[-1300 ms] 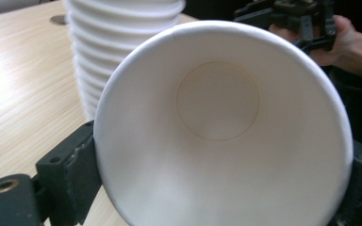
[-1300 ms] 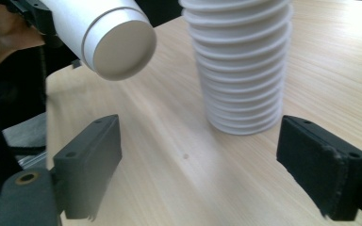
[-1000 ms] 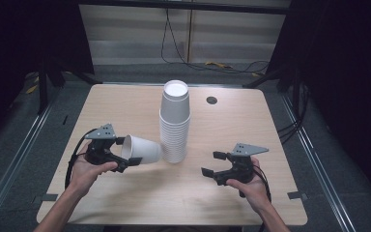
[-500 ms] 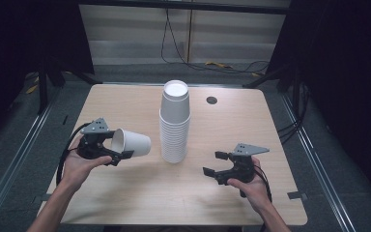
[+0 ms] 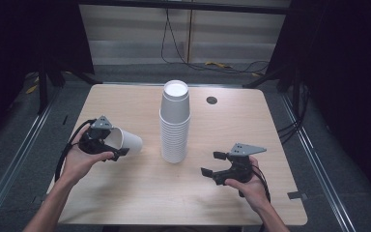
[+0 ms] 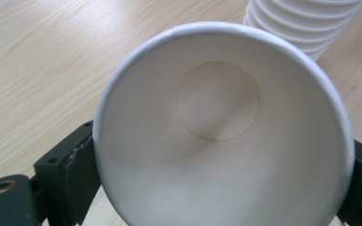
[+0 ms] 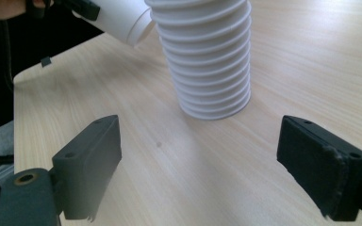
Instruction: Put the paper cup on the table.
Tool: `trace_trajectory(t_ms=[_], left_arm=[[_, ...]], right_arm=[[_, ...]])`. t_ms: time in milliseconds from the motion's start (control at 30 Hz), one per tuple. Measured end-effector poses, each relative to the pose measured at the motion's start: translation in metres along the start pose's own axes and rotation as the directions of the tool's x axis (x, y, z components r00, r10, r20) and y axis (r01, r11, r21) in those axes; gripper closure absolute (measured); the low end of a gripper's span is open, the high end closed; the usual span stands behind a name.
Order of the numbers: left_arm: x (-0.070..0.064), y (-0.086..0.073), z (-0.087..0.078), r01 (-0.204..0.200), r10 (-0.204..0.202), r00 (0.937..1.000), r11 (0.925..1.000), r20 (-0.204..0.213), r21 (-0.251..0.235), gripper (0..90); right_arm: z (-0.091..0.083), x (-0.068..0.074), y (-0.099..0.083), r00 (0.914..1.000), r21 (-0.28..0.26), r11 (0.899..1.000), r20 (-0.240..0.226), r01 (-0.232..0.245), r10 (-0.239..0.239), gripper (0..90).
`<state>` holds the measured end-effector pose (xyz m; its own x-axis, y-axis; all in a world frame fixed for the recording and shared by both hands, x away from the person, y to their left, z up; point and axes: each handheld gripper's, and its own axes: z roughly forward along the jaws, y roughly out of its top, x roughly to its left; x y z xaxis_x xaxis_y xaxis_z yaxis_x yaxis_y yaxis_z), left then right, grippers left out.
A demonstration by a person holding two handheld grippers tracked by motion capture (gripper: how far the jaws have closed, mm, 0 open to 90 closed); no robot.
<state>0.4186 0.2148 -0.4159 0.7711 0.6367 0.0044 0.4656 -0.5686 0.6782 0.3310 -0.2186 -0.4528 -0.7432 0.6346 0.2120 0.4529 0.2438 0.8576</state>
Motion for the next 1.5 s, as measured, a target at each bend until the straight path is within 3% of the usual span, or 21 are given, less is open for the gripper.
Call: trace_trajectory(t_ms=[267,333,500,600,767,833,933,1067,1100,1167,1367,1500], left_arm=[[0.004,0.013,0.009,-0.042,0.044,0.9988,0.9961,-0.024,0.078,7.9],[0.004,0.017,0.011,-0.057,0.061,0.9975,0.9931,-0.036,0.103,7.9],[0.004,0.027,0.017,-0.092,0.101,0.9941,0.9777,-0.040,0.189,7.8],[0.007,0.030,0.020,-0.078,0.087,0.9955,0.9759,-0.036,0.204,7.7],[0.008,0.034,0.032,-0.088,0.105,0.9934,0.9570,-0.047,0.276,7.6],[0.008,0.036,0.035,-0.086,0.104,0.9934,0.9545,-0.047,0.285,7.6],[0.006,0.039,0.040,-0.113,0.134,0.9901,0.9410,-0.044,0.319,7.4],[0.005,0.040,0.046,-0.127,0.147,0.9887,0.9298,-0.031,0.345,6.8],[0.005,0.040,0.048,-0.128,0.148,0.9885,0.9304,-0.033,0.344,6.7],[0.006,0.039,0.049,-0.105,0.124,0.9915,0.9418,-0.039,0.319,6.1],[0.008,0.036,0.051,-0.099,0.119,0.9918,0.9479,-0.048,0.303,4.9],[0.010,0.030,0.054,-0.072,0.091,0.9947,0.9534,-0.049,0.293,3.4]], right_arm=[[-0.001,-0.002,-0.002,1.0000,-0.001,1.000,0.008,0.000,0.000,14.5],[-0.001,-0.001,-0.001,1.0000,0.001,1.000,0.004,0.003,-0.003,14.8],[0.000,-0.001,-0.001,1.0000,0.008,1.000,-0.004,0.004,-0.004,14.9],[0.000,-0.002,-0.001,1.0000,0.008,1.000,-0.003,0.002,-0.001,14.8],[-0.001,-0.002,-0.001,1.0000,0.003,1.000,-0.006,-0.006,0.006,14.7],[-0.001,-0.003,-0.001,0.9999,0.000,1.000,-0.004,-0.013,0.013,14.6],[-0.001,-0.004,-0.001,1.0000,-0.001,1.000,0.000,-0.010,0.010,14.6],[0.000,-0.004,-0.002,0.9999,0.004,1.000,0.000,-0.011,0.011,14.6],[0.000,-0.004,-0.002,1.0000,0.007,1.000,-0.001,-0.010,0.010,14.6],[0.001,-0.003,-0.003,1.0000,0.010,1.000,-0.006,-0.004,0.004,14.6],[0.002,-0.002,-0.003,1.0000,0.014,1.000,-0.009,-0.003,0.003,14.6],[0.002,-0.002,-0.003,1.0000,0.011,1.000,-0.007,-0.003,0.003,14.6]])
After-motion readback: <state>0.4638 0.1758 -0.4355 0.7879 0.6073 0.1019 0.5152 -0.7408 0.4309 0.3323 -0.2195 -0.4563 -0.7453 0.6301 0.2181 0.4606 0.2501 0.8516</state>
